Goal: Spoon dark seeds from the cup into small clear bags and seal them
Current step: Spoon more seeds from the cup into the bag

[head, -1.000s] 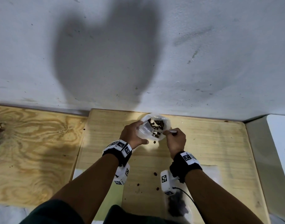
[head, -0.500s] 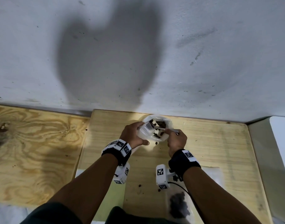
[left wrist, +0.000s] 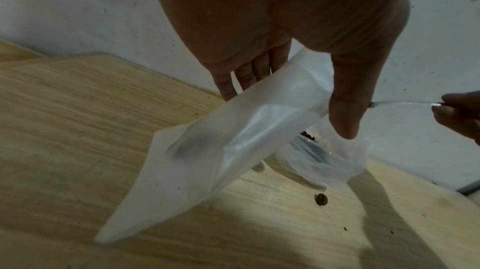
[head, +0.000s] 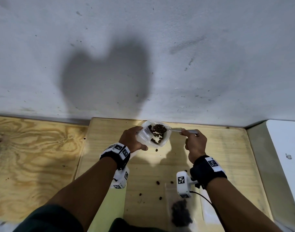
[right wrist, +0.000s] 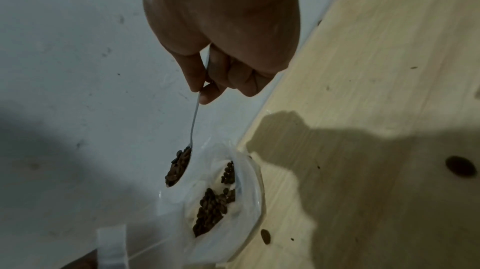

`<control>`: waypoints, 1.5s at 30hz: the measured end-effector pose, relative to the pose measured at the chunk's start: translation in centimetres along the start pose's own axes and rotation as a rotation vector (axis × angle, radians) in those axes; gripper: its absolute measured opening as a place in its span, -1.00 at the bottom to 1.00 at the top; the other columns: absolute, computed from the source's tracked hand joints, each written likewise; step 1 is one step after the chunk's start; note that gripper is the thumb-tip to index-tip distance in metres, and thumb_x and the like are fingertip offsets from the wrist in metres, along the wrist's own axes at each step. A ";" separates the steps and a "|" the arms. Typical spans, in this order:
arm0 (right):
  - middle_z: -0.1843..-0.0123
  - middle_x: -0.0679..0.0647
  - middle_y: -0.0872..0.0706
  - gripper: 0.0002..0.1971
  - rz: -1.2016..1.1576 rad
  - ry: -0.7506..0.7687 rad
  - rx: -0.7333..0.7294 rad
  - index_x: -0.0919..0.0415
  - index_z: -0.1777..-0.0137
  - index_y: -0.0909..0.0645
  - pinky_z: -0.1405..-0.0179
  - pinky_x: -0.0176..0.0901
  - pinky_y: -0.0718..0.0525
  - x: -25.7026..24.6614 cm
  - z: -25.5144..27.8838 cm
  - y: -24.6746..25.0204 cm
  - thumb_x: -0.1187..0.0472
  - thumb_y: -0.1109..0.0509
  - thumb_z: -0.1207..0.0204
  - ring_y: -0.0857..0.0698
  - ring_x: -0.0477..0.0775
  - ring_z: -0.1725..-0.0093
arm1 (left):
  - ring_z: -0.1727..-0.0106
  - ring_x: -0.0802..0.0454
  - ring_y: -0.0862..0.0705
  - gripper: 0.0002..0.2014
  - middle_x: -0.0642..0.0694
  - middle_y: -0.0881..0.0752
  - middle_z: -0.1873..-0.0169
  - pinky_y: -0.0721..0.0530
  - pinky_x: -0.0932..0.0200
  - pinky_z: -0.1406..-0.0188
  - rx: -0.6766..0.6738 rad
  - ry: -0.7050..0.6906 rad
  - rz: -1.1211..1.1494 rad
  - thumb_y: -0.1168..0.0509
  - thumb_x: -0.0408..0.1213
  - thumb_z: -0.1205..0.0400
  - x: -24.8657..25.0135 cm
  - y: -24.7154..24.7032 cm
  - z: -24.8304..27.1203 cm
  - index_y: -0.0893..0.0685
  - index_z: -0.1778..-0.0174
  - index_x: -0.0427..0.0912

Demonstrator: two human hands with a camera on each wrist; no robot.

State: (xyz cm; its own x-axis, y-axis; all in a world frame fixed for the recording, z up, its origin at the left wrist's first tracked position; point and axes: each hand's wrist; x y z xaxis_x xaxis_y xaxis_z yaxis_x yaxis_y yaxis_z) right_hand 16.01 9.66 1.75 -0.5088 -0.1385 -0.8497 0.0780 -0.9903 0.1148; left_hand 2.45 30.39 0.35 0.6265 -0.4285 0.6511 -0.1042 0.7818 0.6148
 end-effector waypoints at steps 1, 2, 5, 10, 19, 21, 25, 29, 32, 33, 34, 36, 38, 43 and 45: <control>0.14 0.30 -0.82 -0.79 0.002 0.017 -0.016 0.17 0.34 -0.66 0.53 -0.20 -0.33 -0.2 0.0 -0.1 0.32 -0.57 -0.48 -0.36 -0.03 0.57 | -0.32 -0.01 -0.61 -0.01 -0.04 -0.65 -0.36 -0.56 0.15 -0.30 -0.001 0.006 0.003 -0.75 -0.15 -0.10 0.0 -0.1 0.0 -0.52 -0.49 -0.09; 0.13 0.33 -0.83 -0.80 0.011 0.039 -0.034 0.19 0.33 -0.65 0.52 -0.21 -0.34 -0.3 0.2 -0.3 0.30 -0.58 -0.47 -0.36 -0.04 0.58 | -0.33 -0.01 -0.61 -0.01 -0.04 -0.64 -0.37 -0.57 0.12 -0.33 -0.004 0.011 0.008 -0.75 -0.15 -0.09 0.1 -0.1 0.1 -0.52 -0.49 -0.08; 0.17 0.47 -0.77 -0.75 0.083 0.155 -0.103 0.35 0.30 -0.62 0.37 -0.11 -0.40 -0.4 0.7 -1.0 0.24 -0.64 -0.38 -0.43 0.03 0.51 | -0.36 -0.02 -0.60 0.00 -0.04 -0.62 -0.39 -0.56 0.10 -0.36 -0.005 0.023 0.020 -0.75 -0.17 -0.10 0.3 -0.2 0.3 -0.50 -0.51 -0.08; 0.29 -0.02 -0.78 -0.78 0.368 0.498 -0.280 0.19 0.31 -0.61 0.21 -0.25 -0.63 -0.7 2.2 -2.6 0.31 -0.62 -0.42 -0.73 -0.10 0.22 | -0.40 -0.02 -0.57 0.00 -0.07 -0.60 -0.42 -0.52 0.19 -0.35 -0.014 0.037 0.027 -0.74 -0.17 -0.14 0.7 -0.4 0.3 -0.48 -0.53 -0.10; 0.31 0.16 -0.72 -0.75 0.173 0.409 -0.022 0.19 0.36 -0.57 0.17 -0.05 -0.62 0.7 0.6 -0.7 0.32 -0.60 -0.43 -0.67 0.07 0.27 | -0.33 0.00 -0.60 -0.10 -0.05 -0.67 -0.31 -0.46 0.31 -0.17 -0.006 0.056 0.038 -0.71 -0.12 -0.20 0.6 -0.3 0.5 -0.51 -0.49 -0.08; 0.28 0.13 -0.74 -0.80 0.218 0.361 0.040 0.24 0.32 -0.59 0.14 -0.10 -0.63 1.5 0.5 -0.8 0.33 -0.56 -0.44 -0.67 0.04 0.25 | -0.33 0.01 -0.60 -0.06 -0.03 -0.67 -0.32 -0.48 0.28 -0.19 -0.006 0.060 0.031 -0.71 -0.07 -0.18 0.7 -0.2 0.5 -0.51 -0.50 -0.06; 0.26 0.03 -0.72 -0.84 0.302 0.329 0.082 0.25 0.27 -0.60 0.34 -0.55 -0.48 3.0 0.4 -2.0 0.32 -0.51 -0.49 -0.63 -0.10 0.29 | -0.30 0.01 -0.61 -0.08 -0.01 -0.69 -0.29 -0.50 0.26 -0.19 -0.006 0.047 0.017 -0.71 -0.06 -0.17 0.7 -0.2 0.3 -0.53 -0.47 -0.05; 0.32 -0.03 -0.67 -0.74 0.309 0.296 0.049 0.15 0.33 -0.52 0.36 -0.48 -0.47 4.2 0.1 -3.4 0.30 -0.54 -0.49 -0.59 -0.13 0.33 | -0.35 0.00 -0.59 -0.05 -0.04 -0.66 -0.35 -0.51 0.23 -0.26 -0.012 0.034 0.001 -0.71 -0.05 -0.18 0.5 -0.1 0.2 -0.50 -0.51 -0.07; 0.37 -0.02 -0.63 -0.70 0.286 0.197 0.028 0.14 0.37 -0.48 0.30 -0.17 -0.52 5.1 -0.1 -4.4 0.27 -0.57 -0.45 -0.56 -0.01 0.36 | -0.39 -0.01 -0.57 -0.03 -0.06 -0.62 -0.39 -0.50 0.22 -0.30 -0.017 0.025 -0.003 -0.71 -0.08 -0.20 0.6 -0.1 0.2 -0.46 -0.54 -0.09; 0.38 -0.01 -0.62 -0.71 0.273 0.171 0.021 0.17 0.37 -0.49 0.27 -0.14 -0.53 5.4 -0.1 -4.7 0.27 -0.57 -0.43 -0.55 0.01 0.36 | -0.40 0.00 -0.56 -0.02 -0.06 -0.62 -0.41 -0.49 0.24 -0.30 -0.016 0.026 0.006 -0.71 -0.09 -0.19 0.6 -0.2 0.2 -0.46 -0.55 -0.09; 0.38 0.01 -0.62 -0.74 0.261 0.148 0.011 0.20 0.35 -0.51 0.26 -0.13 -0.54 5.7 0.0 -5.0 0.27 -0.57 -0.42 -0.56 0.03 0.35 | -0.40 0.01 -0.56 -0.01 -0.06 -0.61 -0.41 -0.48 0.26 -0.28 -0.012 0.027 0.015 -0.71 -0.09 -0.18 0.5 -0.2 0.2 -0.46 -0.55 -0.08; 0.35 0.06 -0.66 -0.76 0.246 0.113 -0.011 0.26 0.31 -0.56 0.23 -0.10 -0.57 6.2 0.3 -5.5 0.24 -0.58 -0.40 -0.60 0.06 0.32 | -0.38 0.04 -0.58 -0.02 -0.04 -0.62 -0.40 -0.47 0.30 -0.25 -0.009 0.028 0.029 -0.72 -0.12 -0.17 0.5 -0.4 0.2 -0.48 -0.54 -0.07; 0.34 0.08 -0.69 -0.76 0.226 0.080 -0.028 0.30 0.29 -0.59 0.19 -0.07 -0.60 6.5 0.6 -6.1 0.21 -0.60 -0.39 -0.63 0.08 0.30 | -0.35 0.05 -0.60 -0.03 -0.03 -0.64 -0.38 -0.51 0.27 -0.26 -0.012 0.025 0.043 -0.72 -0.13 -0.15 0.5 -0.6 0.3 -0.50 -0.52 -0.06; 0.40 0.03 -0.62 -0.78 0.114 -0.028 0.009 0.24 0.32 -0.60 0.33 -0.13 -0.51 6.3 0.1 -6.1 0.22 -0.62 -0.37 -0.54 0.05 0.40 | -0.32 0.08 -0.61 -0.02 0.00 -0.66 -0.36 -0.47 0.34 -0.19 -0.015 0.030 0.052 -0.73 -0.10 -0.13 0.2 -0.4 0.0 -0.51 -0.51 -0.05; 0.47 0.01 -0.54 -0.76 0.082 -0.067 0.014 0.18 0.36 -0.57 0.38 -0.15 -0.40 5.9 -0.4 -5.4 0.26 -0.61 -0.35 -0.43 0.05 0.47 | -0.34 0.08 -0.60 0.00 -0.01 -0.64 -0.38 -0.44 0.36 -0.19 -0.015 0.032 0.053 -0.73 -0.09 -0.13 0.2 -0.1 -0.2 -0.49 -0.53 -0.06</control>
State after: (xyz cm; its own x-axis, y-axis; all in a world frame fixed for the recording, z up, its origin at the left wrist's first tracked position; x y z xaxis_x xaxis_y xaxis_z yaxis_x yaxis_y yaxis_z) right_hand 12.94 14.14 -4.10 -0.5570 -0.2192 -0.8011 0.1102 -0.9755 0.1902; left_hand 2.71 30.29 0.33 0.6449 -0.3719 0.6677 -0.1264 0.8097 0.5731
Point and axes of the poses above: each hand's wrist, its own z-axis away from the middle knuckle, its own y-axis out of the back of the hand, x = y × z
